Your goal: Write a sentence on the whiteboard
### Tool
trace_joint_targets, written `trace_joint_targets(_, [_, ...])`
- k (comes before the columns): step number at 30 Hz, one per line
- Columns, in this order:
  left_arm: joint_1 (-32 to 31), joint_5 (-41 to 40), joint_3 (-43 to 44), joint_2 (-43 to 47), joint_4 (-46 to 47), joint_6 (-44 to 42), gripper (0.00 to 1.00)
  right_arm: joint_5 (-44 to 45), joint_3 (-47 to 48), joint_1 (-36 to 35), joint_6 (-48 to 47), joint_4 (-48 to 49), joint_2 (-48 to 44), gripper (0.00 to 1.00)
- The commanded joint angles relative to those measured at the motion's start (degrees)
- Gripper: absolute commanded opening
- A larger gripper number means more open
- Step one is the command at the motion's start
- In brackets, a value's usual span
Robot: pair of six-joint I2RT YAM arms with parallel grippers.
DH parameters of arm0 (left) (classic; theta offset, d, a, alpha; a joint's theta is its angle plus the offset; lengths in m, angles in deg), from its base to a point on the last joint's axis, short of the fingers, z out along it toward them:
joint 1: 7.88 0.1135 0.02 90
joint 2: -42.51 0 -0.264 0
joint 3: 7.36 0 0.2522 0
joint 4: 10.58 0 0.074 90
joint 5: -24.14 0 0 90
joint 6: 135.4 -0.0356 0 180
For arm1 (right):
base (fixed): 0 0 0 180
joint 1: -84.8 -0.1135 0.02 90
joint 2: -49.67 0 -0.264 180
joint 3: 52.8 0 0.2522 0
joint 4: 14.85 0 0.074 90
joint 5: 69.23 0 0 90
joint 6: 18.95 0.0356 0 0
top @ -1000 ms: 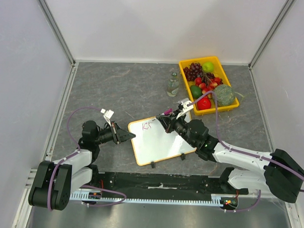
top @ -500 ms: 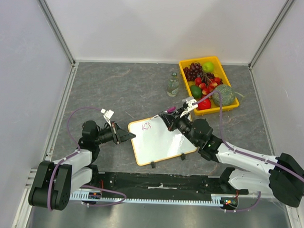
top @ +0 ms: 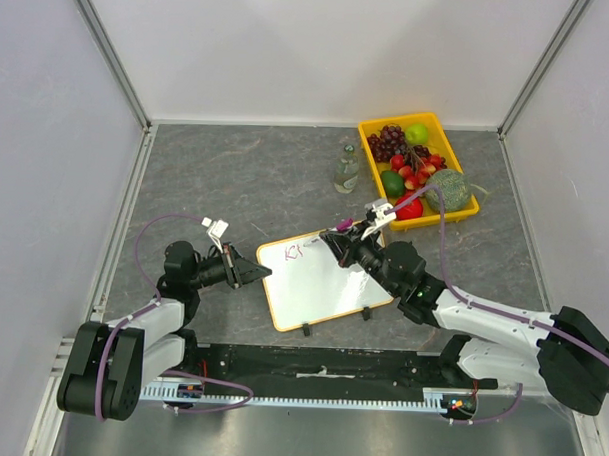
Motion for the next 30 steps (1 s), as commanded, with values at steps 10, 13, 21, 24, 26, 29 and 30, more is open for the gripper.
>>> trace_joint_targets(10, [-0.02,-0.06,1.03,-0.51,0.8,-1.87,0.02,0.16,-2.63,0.13,0.03,0.0,-2.02,0.0])
trace_joint_targets(13, [0.07,-0.15,1.03,-0.51,0.8,-1.87,0.02,-0.37,-3.07,0.13,0.03,-0.53,-2.46,0.0])
trace_joint_targets(21, [-0.02,-0.15,0.94,-0.42,0.8,-1.87,0.02,-1.86,-4.12,0.13,0.12,-0.97,-3.6,0.0])
trace_joint_targets(24, [0.07,-0.15,0.94,-0.42,0.8,-1.87,0.02,-1.78,-4.57,0.13,0.29,-1.14,-4.04,0.0])
trace_joint_targets(26, [0.07,-0.15,0.94,-0.51,0.8,-1.87,0.02,-1.34,-4.57,0.13,0.38,-1.23,-4.04,0.0])
trace_joint_targets(29, [0.07,-0.15,0.94,-0.51,0.8,-1.87,0.02,-0.72,-4.04,0.13,0.47,-0.53,-3.69,0.0])
trace_joint_targets(30, [-0.02,-0.15,0.94,-0.51,0.8,-1.87,0.02,-0.55,-3.78,0.13,0.47,-0.35,-3.43,0.0])
